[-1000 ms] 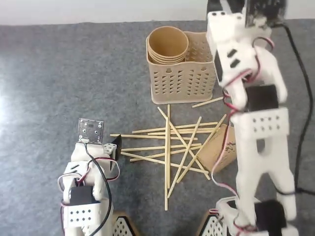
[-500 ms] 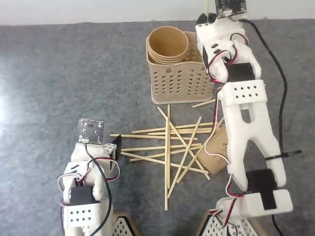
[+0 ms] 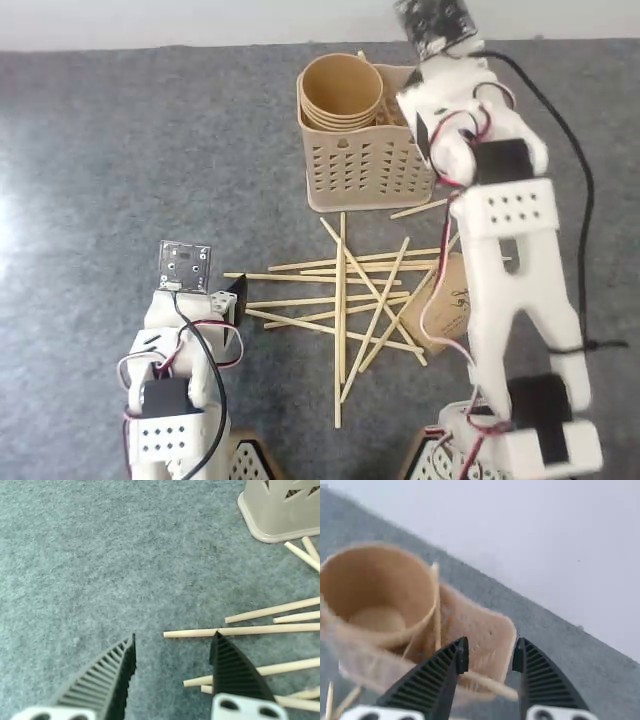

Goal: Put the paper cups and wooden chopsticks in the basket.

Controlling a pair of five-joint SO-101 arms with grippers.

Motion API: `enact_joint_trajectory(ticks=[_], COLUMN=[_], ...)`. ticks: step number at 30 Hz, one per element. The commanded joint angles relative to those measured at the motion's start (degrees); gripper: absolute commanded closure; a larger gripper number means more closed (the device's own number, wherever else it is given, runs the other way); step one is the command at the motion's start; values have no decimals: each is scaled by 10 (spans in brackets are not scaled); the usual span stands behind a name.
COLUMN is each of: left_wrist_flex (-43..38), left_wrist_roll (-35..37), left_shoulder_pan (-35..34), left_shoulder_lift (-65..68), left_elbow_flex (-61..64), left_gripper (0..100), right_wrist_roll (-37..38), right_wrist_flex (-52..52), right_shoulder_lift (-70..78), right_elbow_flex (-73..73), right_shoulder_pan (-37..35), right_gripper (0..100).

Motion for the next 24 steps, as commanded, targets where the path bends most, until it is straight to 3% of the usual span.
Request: enact_joint_trajectory(ticks=[1, 10, 14, 16, 24], left_wrist_flex=[-11, -10, -10, -10, -10], left_wrist_roll=[-5, -5, -5, -5, -5], left_shoulder_pan=[-3, -3, -4, -4, -4], left_shoulder_lift=[1, 2, 2, 2, 2], left_elbow_flex=[-3, -3, -3, -3, -3], left_gripper=[772, 772, 772, 772, 772], right_wrist_roll=[91, 164, 272, 298, 280], right_wrist_flex=[128, 292, 352, 356, 279], right_shoulder_lift=[-59, -60, -39, -24, 3], right_elbow_flex=[-32, -30, 13, 47, 147], right_shoulder_pan=[15, 159, 175, 178, 181], right_gripper=[851, 850, 848, 849, 851])
